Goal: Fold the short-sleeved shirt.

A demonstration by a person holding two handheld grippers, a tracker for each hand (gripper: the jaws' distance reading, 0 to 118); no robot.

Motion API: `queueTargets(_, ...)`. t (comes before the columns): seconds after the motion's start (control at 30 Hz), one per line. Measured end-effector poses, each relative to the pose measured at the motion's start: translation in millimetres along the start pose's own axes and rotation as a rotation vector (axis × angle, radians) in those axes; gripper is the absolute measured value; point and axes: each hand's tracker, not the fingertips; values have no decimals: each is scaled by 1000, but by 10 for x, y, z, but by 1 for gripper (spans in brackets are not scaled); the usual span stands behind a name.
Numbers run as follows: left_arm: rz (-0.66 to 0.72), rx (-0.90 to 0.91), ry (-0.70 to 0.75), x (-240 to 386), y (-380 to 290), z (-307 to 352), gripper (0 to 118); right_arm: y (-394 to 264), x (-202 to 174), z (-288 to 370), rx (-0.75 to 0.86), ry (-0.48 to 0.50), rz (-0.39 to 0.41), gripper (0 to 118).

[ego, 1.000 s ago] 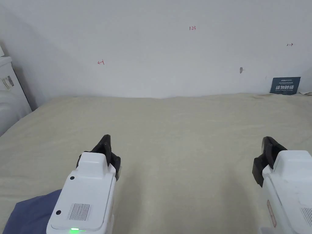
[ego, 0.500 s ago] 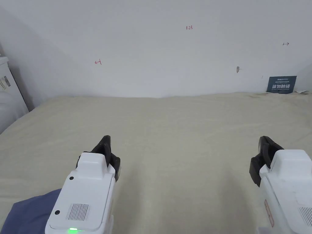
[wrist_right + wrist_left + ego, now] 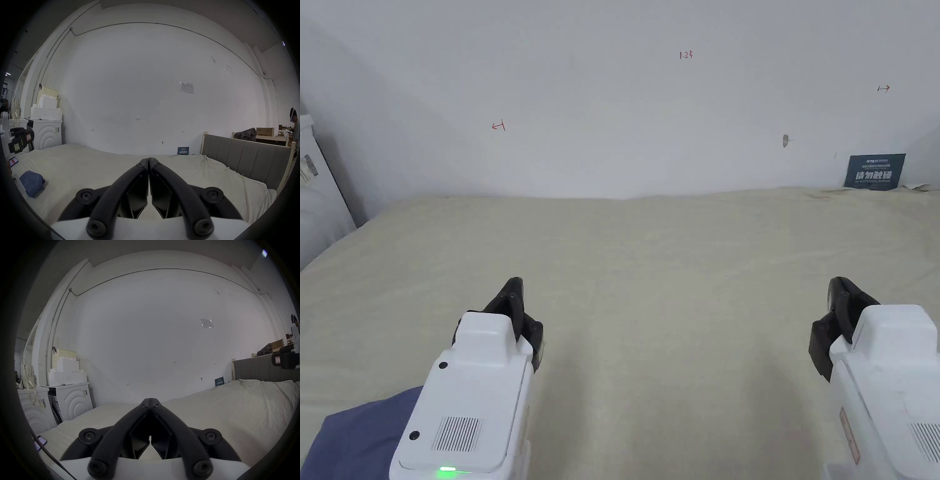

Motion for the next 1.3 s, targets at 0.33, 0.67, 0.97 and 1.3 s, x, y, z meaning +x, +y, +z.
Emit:
queueTargets(0.33, 7, -1, 7, -31, -14, 5, 0, 5, -10, 3, -1, 2, -1, 0)
queueTargets(0.67, 52, -25, -16, -89, -18, -9, 82, -6, -21, 13, -4, -1, -9, 66)
queueTargets(0.97, 46, -30, -13, -82, -42, 6, 118, -20, -31, 35, -4, -2, -6, 110)
queueTargets(1.3, 47, -11, 6, -74, -13, 26, 118, -12, -16, 54, 7, -5, -17, 118)
